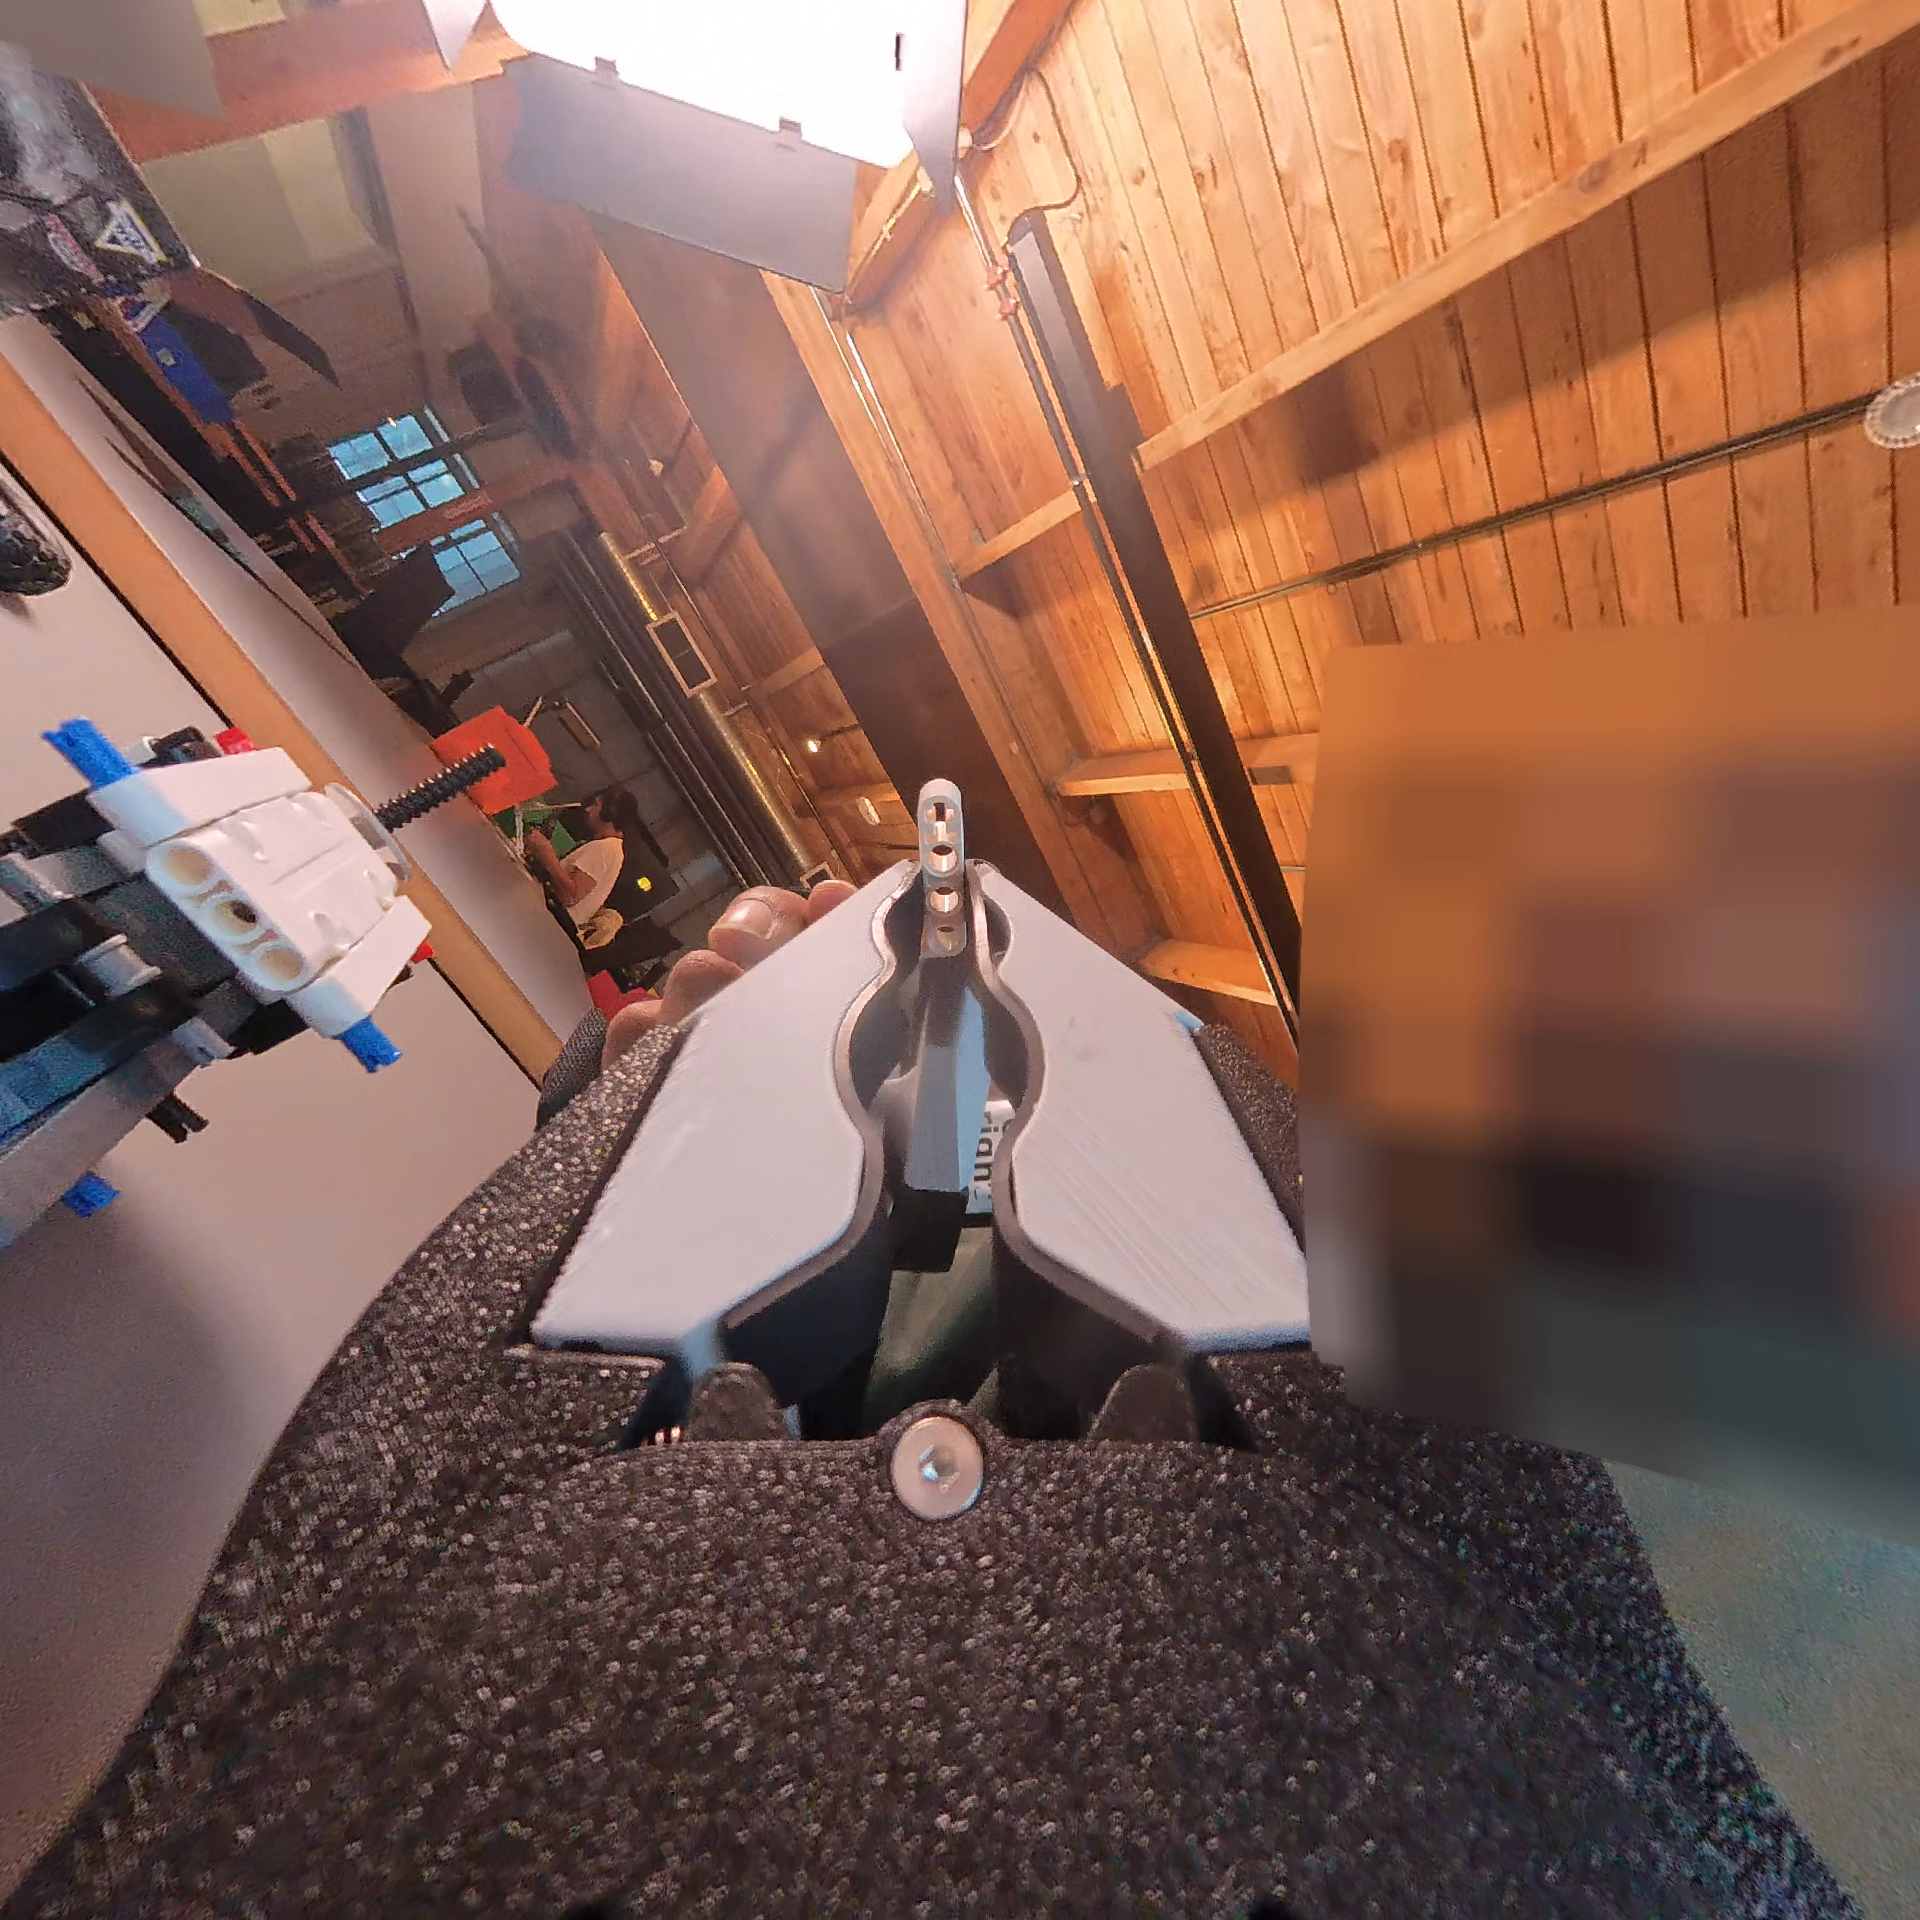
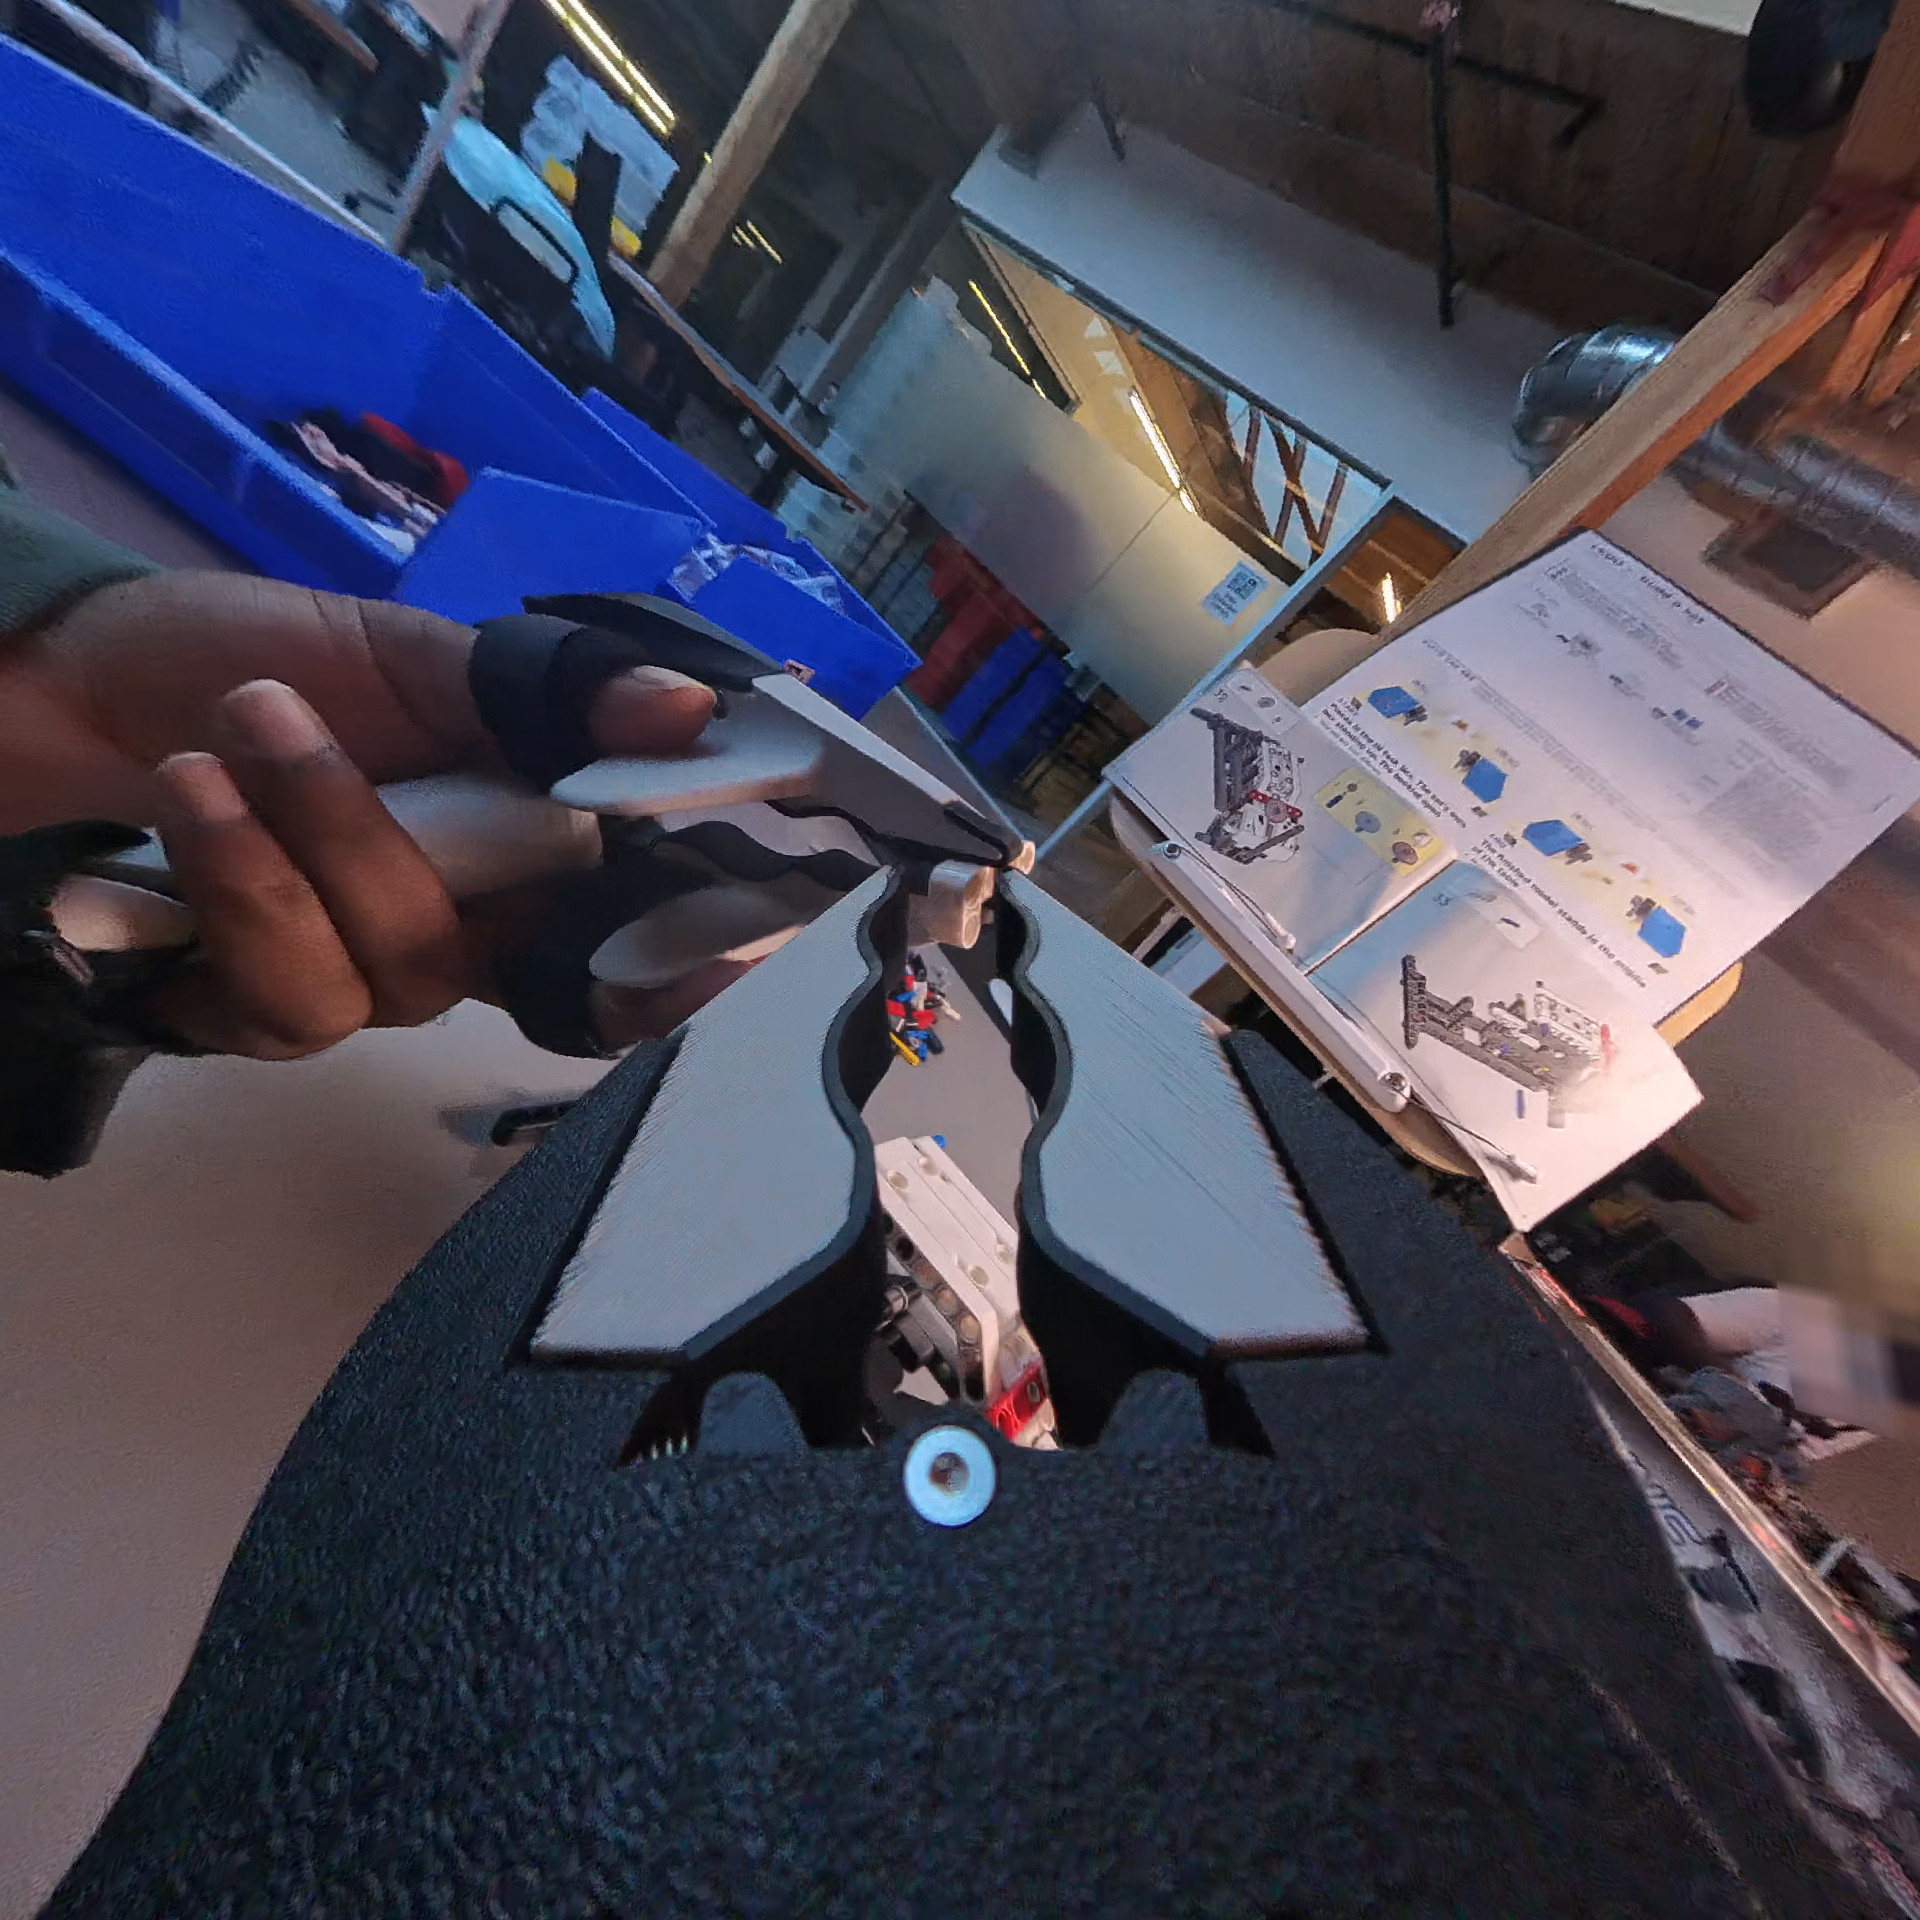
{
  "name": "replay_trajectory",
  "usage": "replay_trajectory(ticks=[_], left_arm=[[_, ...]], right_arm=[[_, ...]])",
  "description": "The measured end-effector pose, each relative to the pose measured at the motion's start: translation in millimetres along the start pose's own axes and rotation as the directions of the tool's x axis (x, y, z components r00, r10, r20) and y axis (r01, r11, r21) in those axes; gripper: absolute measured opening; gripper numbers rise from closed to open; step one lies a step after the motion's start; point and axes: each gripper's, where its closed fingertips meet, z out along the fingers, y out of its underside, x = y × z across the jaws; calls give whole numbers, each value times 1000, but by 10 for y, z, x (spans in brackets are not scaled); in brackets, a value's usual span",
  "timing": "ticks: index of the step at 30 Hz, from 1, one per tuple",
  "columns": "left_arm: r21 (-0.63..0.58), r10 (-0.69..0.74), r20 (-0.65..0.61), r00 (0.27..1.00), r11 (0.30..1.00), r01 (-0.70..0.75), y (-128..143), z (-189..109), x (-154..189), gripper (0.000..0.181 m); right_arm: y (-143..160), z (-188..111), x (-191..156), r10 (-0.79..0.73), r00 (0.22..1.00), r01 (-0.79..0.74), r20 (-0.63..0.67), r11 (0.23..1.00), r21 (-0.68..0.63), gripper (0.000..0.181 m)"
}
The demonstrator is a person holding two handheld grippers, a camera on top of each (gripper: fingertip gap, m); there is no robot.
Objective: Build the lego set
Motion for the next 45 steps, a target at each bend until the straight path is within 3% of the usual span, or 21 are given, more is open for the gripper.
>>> replay_trajectory(ticks=[1,5,7,8,9,10,12,14,15,17,19,28,34,37,39,41,43,45], left_arm=[[19,-8,6,1000,1000,8,-9,3,-13,7],[37,20,66,998,999,-23,-37,-29,-83,6],[32,70,93,993,997,-73,-65,-49,-87,8],[16,136,99,986,990,-138,-75,-54,-59,18],[-23,220,119,968,975,-219,-72,-55,-43,29],[-74,317,132,939,948,-310,-63,-54,-18,37],[-174,500,138,855,862,-476,-44,-56,44,39],[-253,612,132,780,782,-570,-21,-66,73,36],[-290,643,135,754,753,-590,-8,-78,55,33],[-345,673,132,728,720,-602,39,-95,16,32],[-398,696,129,706,688,-606,104,-104,-39,31],[-478,714,103,692,646,-595,257,-114,-96,10],[-495,670,168,723,692,-526,242,-148,-190,9],[-473,626,204,753,737,-484,197,-176,-227,8],[-438,600,237,764,768,-467,86,-213,-232,8],[-408,592,279,756,786,-464,-61,-276,-238,8],[-389,594,322,737,793,-470,-197,-350,-240,8],[-380,602,356,715,792,-477,-297,-417,-243,8]], right_arm=[[25,15,11,-22,999,22,-23,1000,-13,13],[98,41,3,9,1000,-9,-14,999,-41,9],[106,36,17,149,988,-148,31,988,-34,8],[82,21,36,274,959,-273,76,962,-18,8],[52,-1,74,435,890,-438,134,899,-9,7],[24,-24,116,609,764,-619,212,785,-24,7],[-39,-99,221,834,407,-877,371,471,-97,8],[-32,-175,220,878,103,-942,467,237,-237,8],[-10,-200,197,877,-2,-941,480,160,-297,8],[15,-221,175,865,-120,-934,487,67,-350,8],[36,-216,98,866,-156,-916,475,53,-397,7],[80,-226,-79,873,-149,-880,464,97,-465,8],[186,-194,-78,893,-3,-883,449,209,-421,8],[234,-158,-71,889,126,-875,441,309,-373,11],[296,-149,-42,870,258,-840,421,417,-347,25],[450,-169,92,776,518,-720,359,622,-308,30],[718,-263,340,529,812,-449,246,836,-315,35],[1018,-443,562,286,941,-195,181,895,-401,43]])
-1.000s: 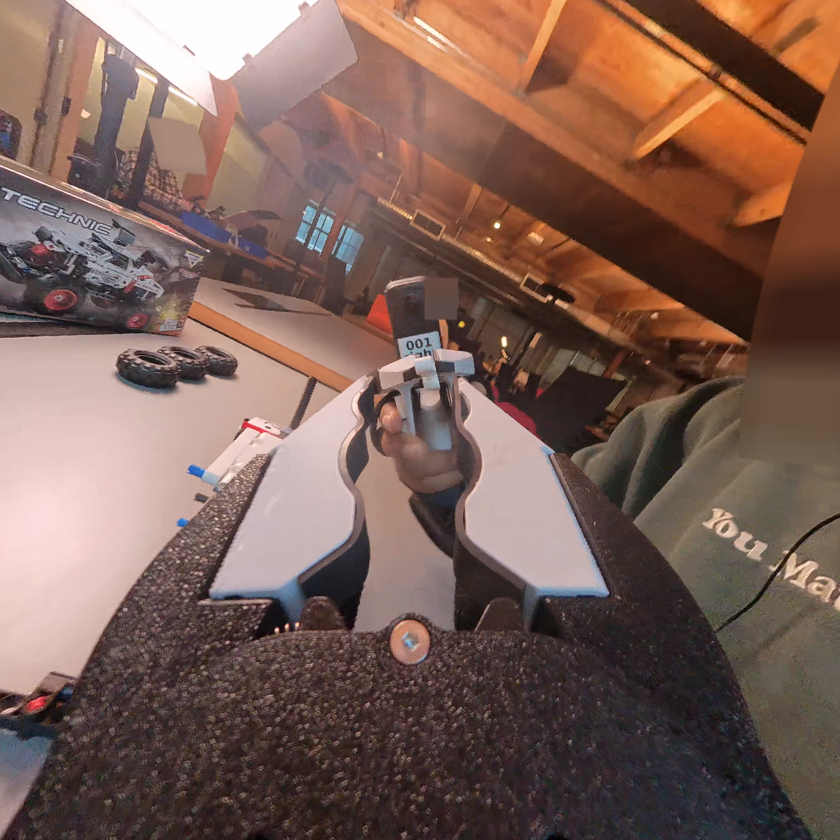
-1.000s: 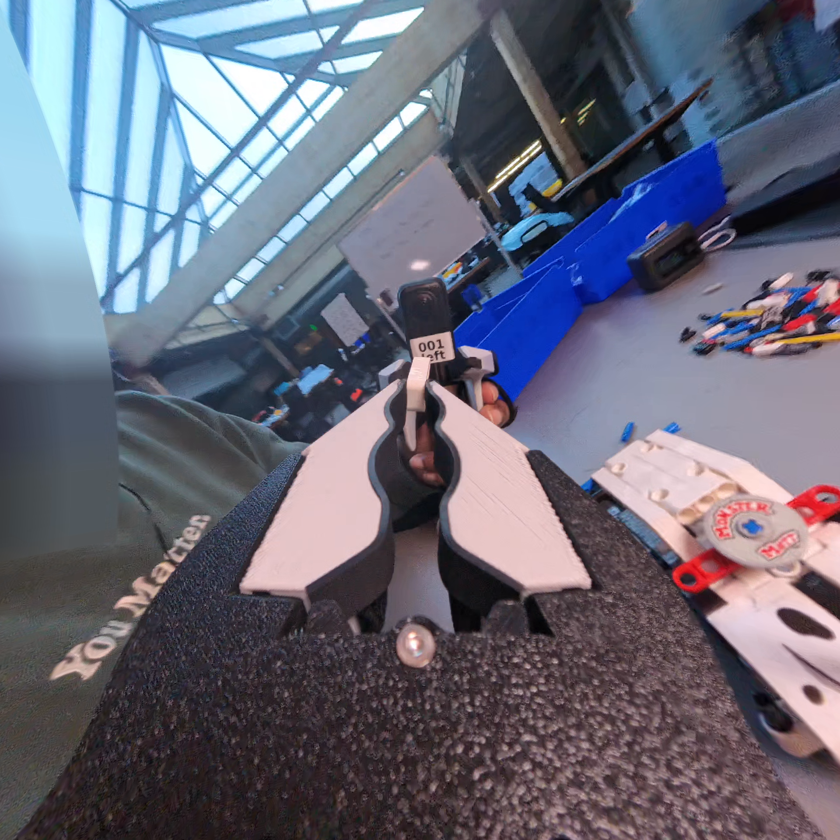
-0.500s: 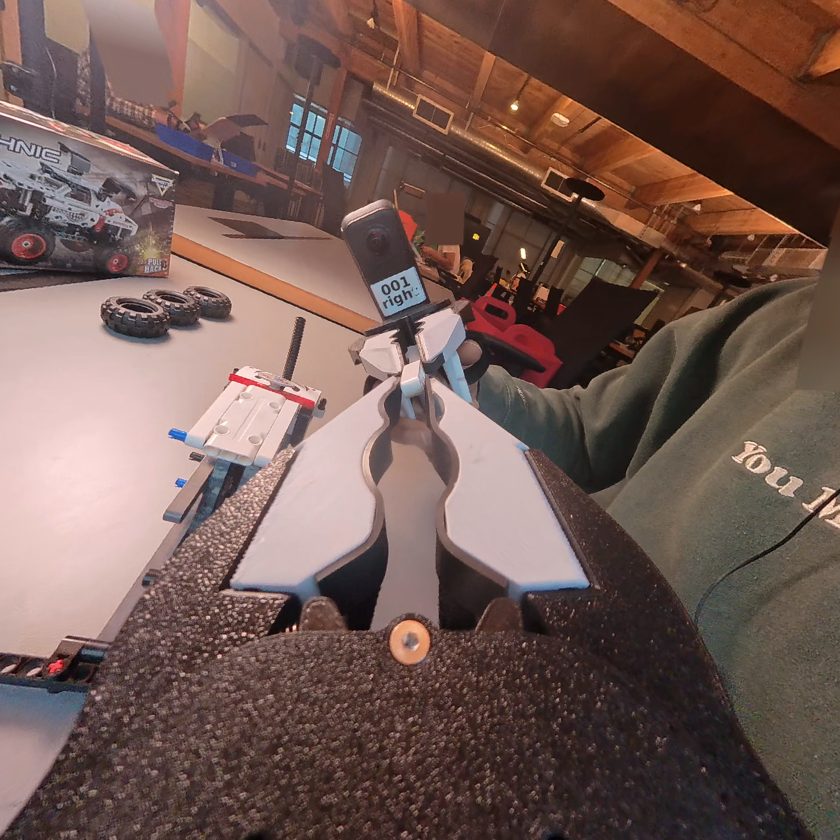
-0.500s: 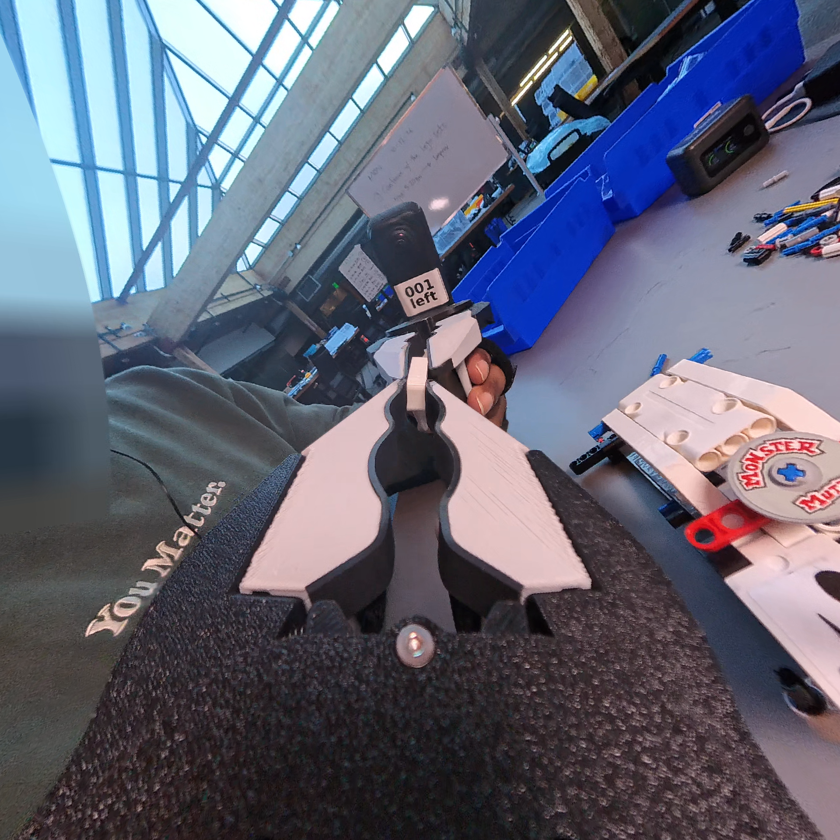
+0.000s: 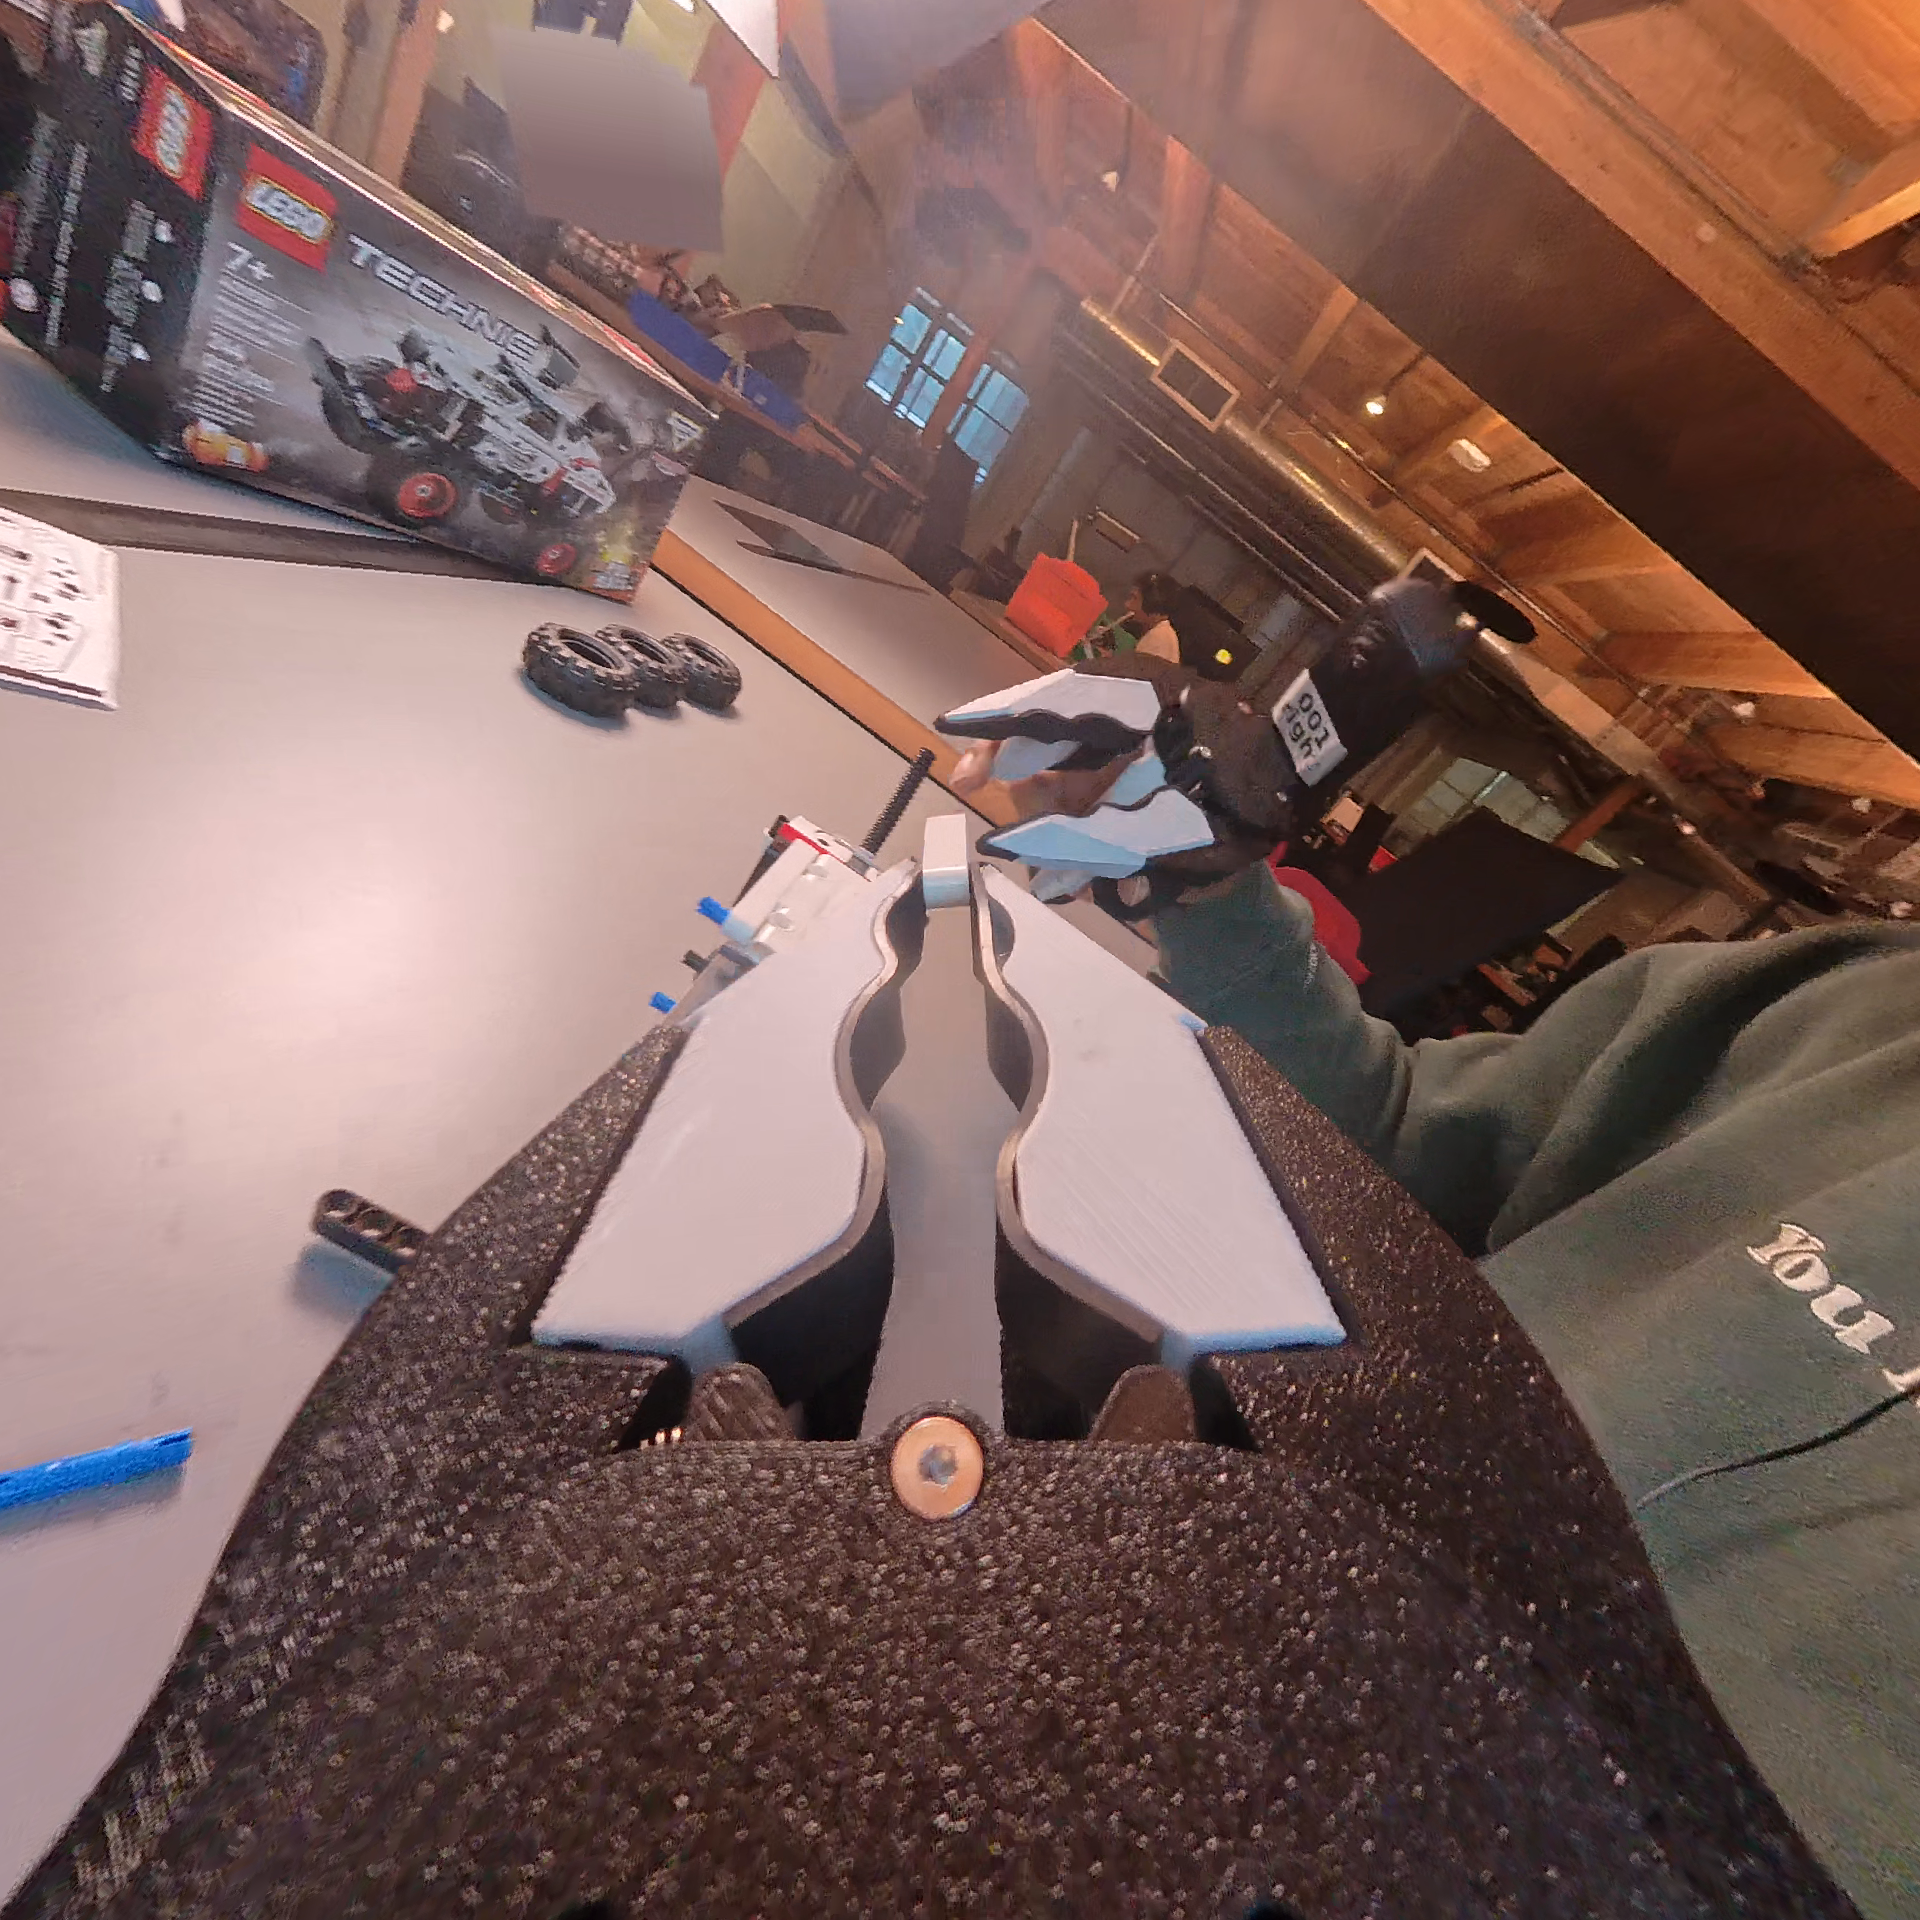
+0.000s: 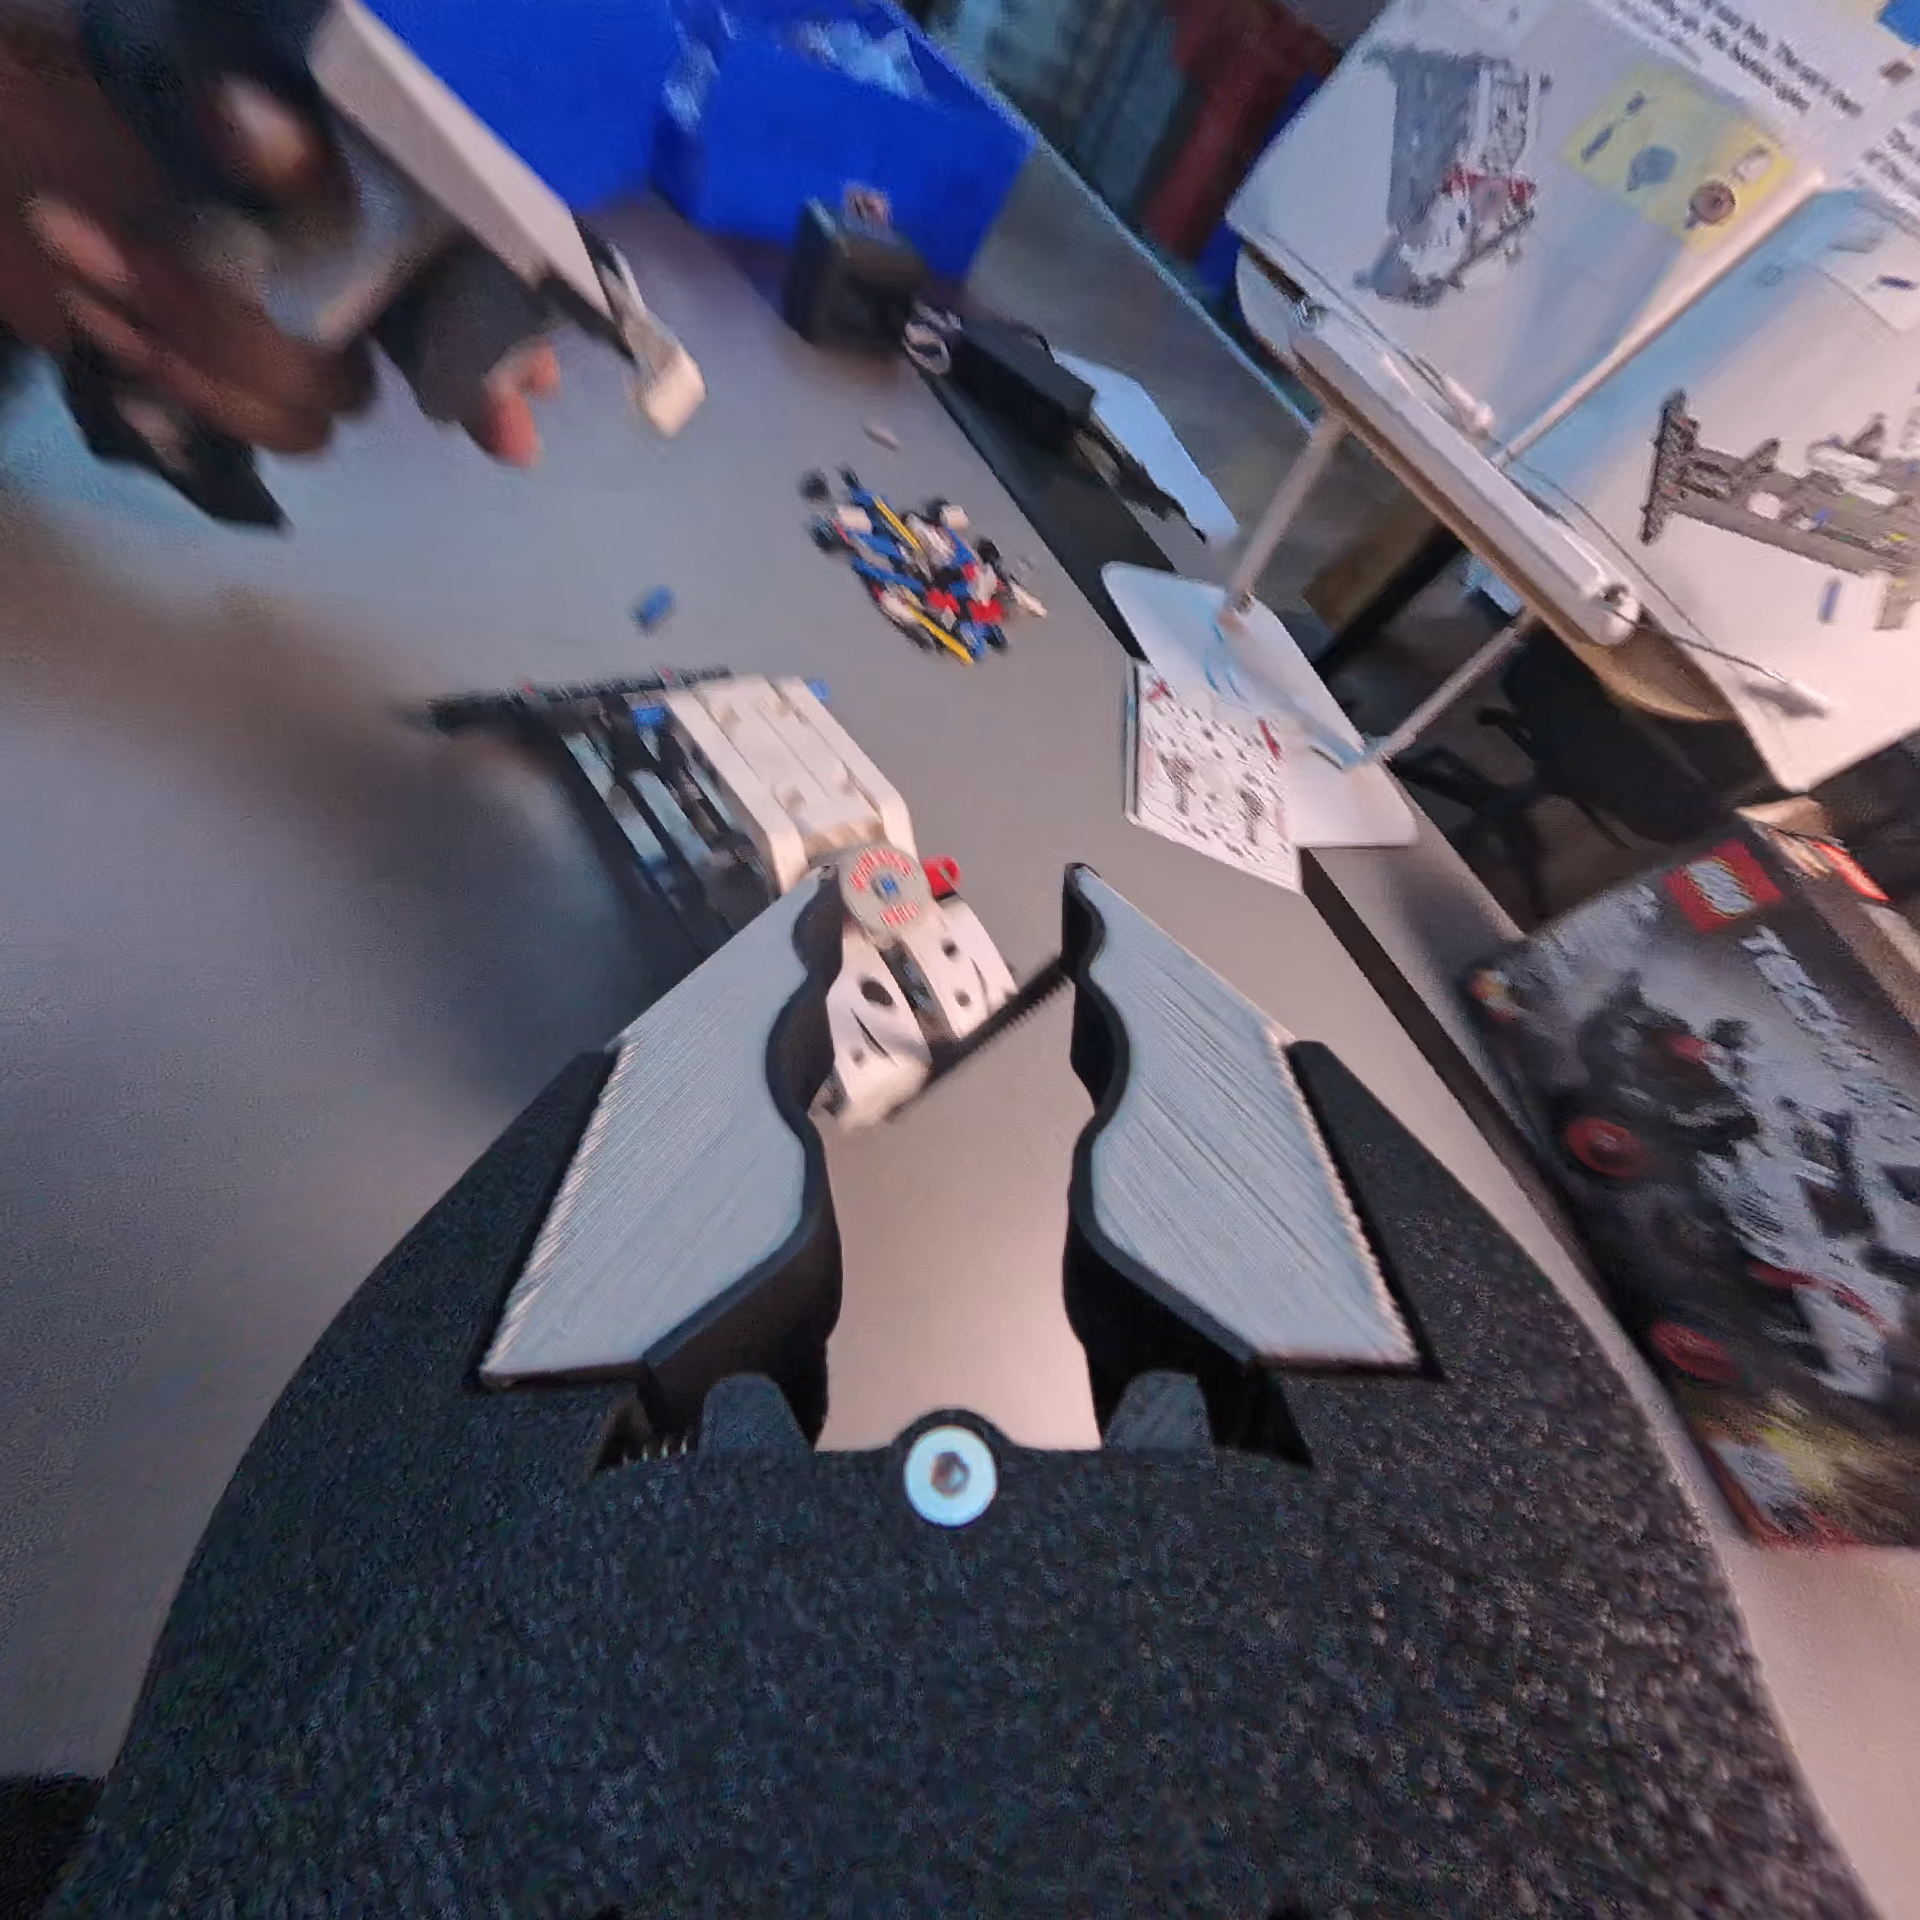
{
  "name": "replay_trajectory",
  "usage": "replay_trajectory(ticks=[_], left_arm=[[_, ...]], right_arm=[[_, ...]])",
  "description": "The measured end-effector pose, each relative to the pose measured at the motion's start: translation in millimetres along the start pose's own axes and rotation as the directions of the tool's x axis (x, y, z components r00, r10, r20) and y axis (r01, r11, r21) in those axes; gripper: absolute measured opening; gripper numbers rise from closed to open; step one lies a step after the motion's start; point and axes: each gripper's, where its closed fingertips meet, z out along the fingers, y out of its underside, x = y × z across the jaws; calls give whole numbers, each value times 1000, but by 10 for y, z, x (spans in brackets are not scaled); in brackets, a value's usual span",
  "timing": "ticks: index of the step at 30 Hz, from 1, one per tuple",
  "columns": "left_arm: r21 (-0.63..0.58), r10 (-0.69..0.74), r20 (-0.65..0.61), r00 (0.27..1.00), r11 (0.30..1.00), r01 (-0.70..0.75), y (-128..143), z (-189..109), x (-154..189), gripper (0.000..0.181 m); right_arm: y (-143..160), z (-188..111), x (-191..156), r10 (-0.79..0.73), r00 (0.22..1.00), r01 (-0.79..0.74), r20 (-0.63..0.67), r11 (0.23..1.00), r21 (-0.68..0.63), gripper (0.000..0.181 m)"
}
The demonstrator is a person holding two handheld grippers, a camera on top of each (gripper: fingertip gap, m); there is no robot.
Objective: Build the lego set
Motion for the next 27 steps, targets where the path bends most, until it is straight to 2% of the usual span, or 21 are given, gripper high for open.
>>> replay_trajectory(ticks=[1,3,6,8,10,12,14,15,17,18,20,22,24,27], left_arm=[[9,-1,15,1000,1000,1,-27,-27,-33,8],[26,-14,20,1000,1000,13,-72,-62,-60,8],[27,-28,22,999,999,27,-75,-73,-87,8],[20,-30,19,999,999,30,-52,-64,-87,8],[9,-22,28,999,1000,22,-31,-58,-98,8],[0,-7,49,999,1000,7,-22,-69,-127,8],[3,3,70,998,1000,-3,-40,-107,-162,8],[13,2,77,997,1000,-3,-65,-135,-175,8],[37,-11,75,997,999,8,-125,-190,-184,8],[45,-20,70,997,999,17,-145,-209,-183,8],[39,-41,47,998,998,39,-139,-217,-163,8],[16,-56,27,998,998,55,-84,-187,-135,7],[-16,-58,13,998,998,58,-12,-144,-103,8],[-33,-66,9,998,997,66,41,-110,-90,8]], right_arm=[[181,-40,78,-41,999,40,-20,996,-75,51],[482,-32,83,6,999,0,42,988,-152,72],[601,174,12,106,981,-90,163,990,-106,97],[659,357,-48,106,967,-79,233,990,-120,110],[665,505,-152,103,942,-63,320,989,-133,110],[626,571,-271,112,902,-58,418,988,-140,83],[581,605,-290,189,860,-116,474,977,-179,82],[551,586,-308,275,813,-177,513,957,-232,81],[459,493,-375,455,679,-295,576,888,-354,81],[459,422,-428,566,590,-332,575,820,-466,81],[470,292,-522,724,448,-367,525,684,-631,81],[526,209,-600,835,345,-386,429,542,-746,80],[643,208,-603,868,346,-393,355,478,-785,79],[769,272,-481,871,402,-419,283,450,-789,80]])
